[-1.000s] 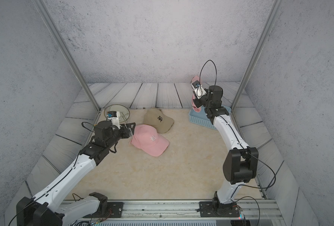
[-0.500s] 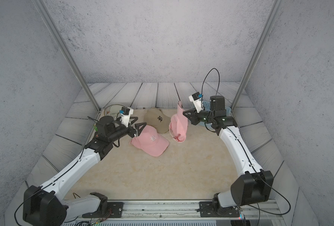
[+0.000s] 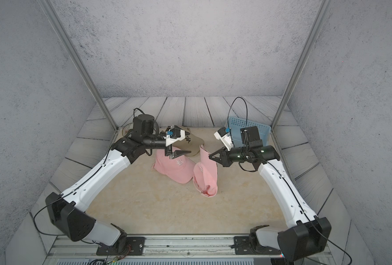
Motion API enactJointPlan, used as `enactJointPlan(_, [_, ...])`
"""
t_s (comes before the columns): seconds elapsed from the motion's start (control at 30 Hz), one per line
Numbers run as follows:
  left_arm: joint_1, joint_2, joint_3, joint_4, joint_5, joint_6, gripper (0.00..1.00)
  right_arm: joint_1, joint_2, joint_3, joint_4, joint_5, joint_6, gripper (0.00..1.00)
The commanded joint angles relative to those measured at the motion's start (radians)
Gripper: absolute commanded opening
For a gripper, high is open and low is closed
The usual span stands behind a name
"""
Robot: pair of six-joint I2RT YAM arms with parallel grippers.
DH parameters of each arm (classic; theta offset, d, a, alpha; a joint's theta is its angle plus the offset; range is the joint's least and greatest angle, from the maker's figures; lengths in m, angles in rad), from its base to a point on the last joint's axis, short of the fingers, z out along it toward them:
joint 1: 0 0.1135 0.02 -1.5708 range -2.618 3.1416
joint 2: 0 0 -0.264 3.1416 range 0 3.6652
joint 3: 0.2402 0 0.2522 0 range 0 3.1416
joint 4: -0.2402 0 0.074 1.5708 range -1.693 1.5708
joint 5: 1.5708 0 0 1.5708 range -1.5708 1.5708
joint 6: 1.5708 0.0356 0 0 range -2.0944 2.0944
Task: Turn the baseball cap inside out
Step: Turn over the baseball cap.
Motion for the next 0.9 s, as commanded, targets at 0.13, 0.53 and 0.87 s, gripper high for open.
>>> enactJointPlan(0.13, [-0.036, 0.147, 0.176, -0.370, 0.157, 0.249, 0.84, 0.064, -0.019, 0.030, -0.126, -0.094, -0.109, 0.00])
enactJointPlan(0.53, [-0.100, 0.285, 0.257, -0.664, 0.227, 0.403, 0.72, 0.094, -0.016, 0.023, -0.085, -0.058, -0.083, 0.00])
enactJointPlan(0.87, [-0.115, 0.241, 0.191, -0.513, 0.249, 0.249, 0.00, 0.095, -0.034, 0.004, -0.027, 0.072, -0.035, 0.00])
